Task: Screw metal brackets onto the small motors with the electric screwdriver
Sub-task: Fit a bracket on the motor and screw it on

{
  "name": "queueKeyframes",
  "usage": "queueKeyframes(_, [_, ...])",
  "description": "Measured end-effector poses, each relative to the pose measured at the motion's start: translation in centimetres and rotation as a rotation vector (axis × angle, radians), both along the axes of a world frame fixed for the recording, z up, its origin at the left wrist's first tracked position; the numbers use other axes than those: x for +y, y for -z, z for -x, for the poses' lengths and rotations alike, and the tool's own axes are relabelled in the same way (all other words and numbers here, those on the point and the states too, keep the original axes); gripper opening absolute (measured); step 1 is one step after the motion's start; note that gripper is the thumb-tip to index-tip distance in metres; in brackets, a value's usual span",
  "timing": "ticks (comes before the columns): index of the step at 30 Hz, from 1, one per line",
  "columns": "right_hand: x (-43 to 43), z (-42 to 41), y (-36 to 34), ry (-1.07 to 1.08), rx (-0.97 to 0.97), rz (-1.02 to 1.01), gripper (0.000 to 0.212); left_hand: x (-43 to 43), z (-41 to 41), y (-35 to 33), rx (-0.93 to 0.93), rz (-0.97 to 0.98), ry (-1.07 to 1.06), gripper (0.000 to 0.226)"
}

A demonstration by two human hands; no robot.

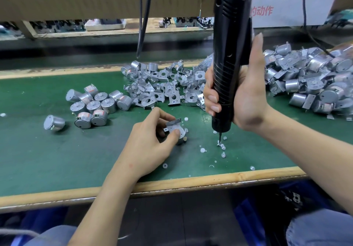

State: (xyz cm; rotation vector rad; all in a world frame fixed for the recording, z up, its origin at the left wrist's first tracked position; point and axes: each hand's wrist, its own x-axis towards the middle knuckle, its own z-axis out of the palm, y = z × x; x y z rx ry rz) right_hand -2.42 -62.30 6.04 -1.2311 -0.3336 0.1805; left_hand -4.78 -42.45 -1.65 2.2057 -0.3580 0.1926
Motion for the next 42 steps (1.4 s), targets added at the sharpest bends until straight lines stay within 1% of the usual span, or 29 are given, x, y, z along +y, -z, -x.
queueKeyframes(11, [0.2, 0.0, 0.4, 0.000, 0.001, -0.018, 0.082, 0.0, 0.0, 0.0, -0.016, -0.003, 0.007, 0.016])
queueKeyframes(19, [0.3, -0.1, 0.4, -0.020, 0.003, -0.025, 0.082, 0.2, 0.0, 0.1, 0.008, -0.022, 0.019, 0.043])
queueKeyframes(26, [0.4, 0.0, 0.7, -0.022, -0.012, -0.010, 0.083, 0.2, 0.0, 0.1, -0.003, -0.025, 0.023, 0.042])
queueKeyframes(30, [0.6, 0.2, 0.4, -0.007, -0.002, -0.014, 0.082, 0.2, 0.1, 0.1, -0.015, -0.043, 0.016, 0.046])
queueKeyframes(36, [2.3, -0.1, -0.7, 0.078, -0.100, -0.002, 0.079, 0.2, 0.1, 0.1, -0.044, -0.083, 0.023, 0.040])
queueKeyframes(39, [3.4, -0.7, -1.6, 0.137, -0.174, 0.048, 0.078, 0.2, 0.2, 0.1, -0.054, -0.096, 0.019, 0.040])
queueKeyframes(42, [4.3, -1.2, -2.3, 0.168, -0.198, 0.043, 0.078, 0.1, 0.2, 0.1, -0.050, -0.108, 0.017, 0.041])
